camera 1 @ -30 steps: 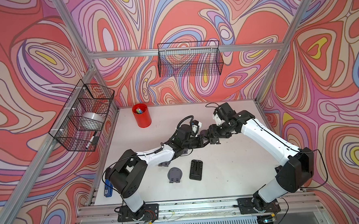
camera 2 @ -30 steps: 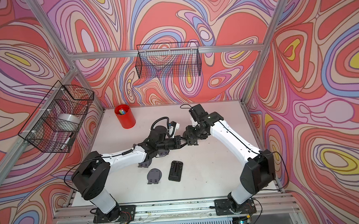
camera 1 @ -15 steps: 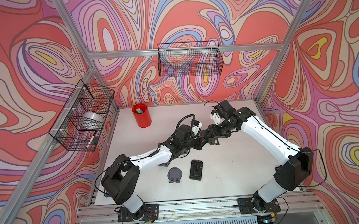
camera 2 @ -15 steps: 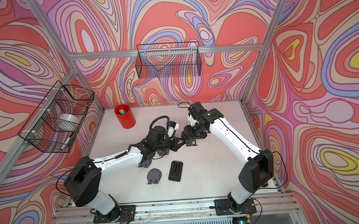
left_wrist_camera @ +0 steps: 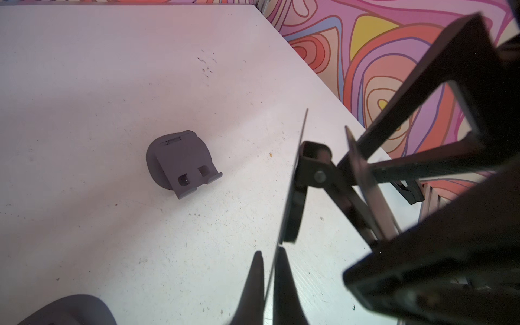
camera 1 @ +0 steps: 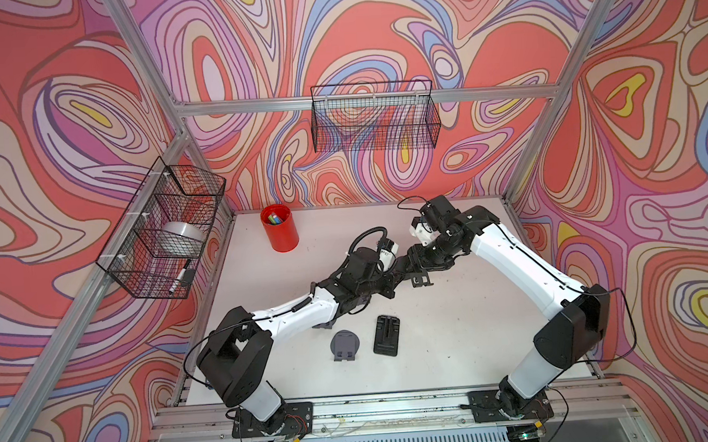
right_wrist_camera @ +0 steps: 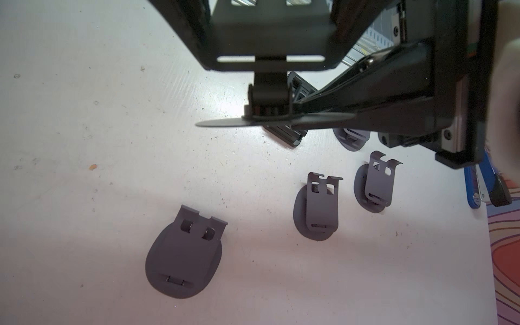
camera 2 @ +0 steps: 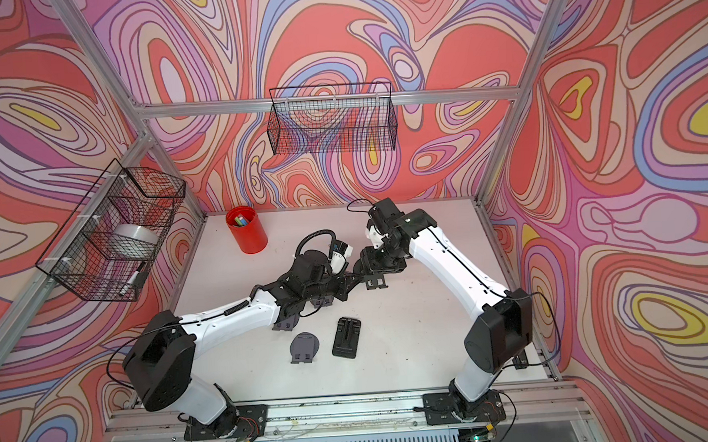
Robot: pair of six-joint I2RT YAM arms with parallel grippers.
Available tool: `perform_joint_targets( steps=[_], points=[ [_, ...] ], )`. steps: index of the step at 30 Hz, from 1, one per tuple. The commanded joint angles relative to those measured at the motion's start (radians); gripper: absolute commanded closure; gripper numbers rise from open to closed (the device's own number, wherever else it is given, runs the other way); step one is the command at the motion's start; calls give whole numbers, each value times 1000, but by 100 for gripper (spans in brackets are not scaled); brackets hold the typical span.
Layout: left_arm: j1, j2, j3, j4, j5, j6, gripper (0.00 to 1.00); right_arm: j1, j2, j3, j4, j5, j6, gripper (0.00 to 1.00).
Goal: Open the phone stand
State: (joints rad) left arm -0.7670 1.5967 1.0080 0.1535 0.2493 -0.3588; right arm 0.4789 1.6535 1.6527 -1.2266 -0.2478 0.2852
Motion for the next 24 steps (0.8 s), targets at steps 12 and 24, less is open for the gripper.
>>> perform_joint_targets(
  steps=[12, 24],
  points=[
    [29, -17, -88, 75, -21, -121, 79, 8, -23, 32, -130, -39, 0, 89],
    [29, -26, -127, 258, 88, -227, 73, 8, -32, 13, -119, -44, 5, 89]
  ],
)
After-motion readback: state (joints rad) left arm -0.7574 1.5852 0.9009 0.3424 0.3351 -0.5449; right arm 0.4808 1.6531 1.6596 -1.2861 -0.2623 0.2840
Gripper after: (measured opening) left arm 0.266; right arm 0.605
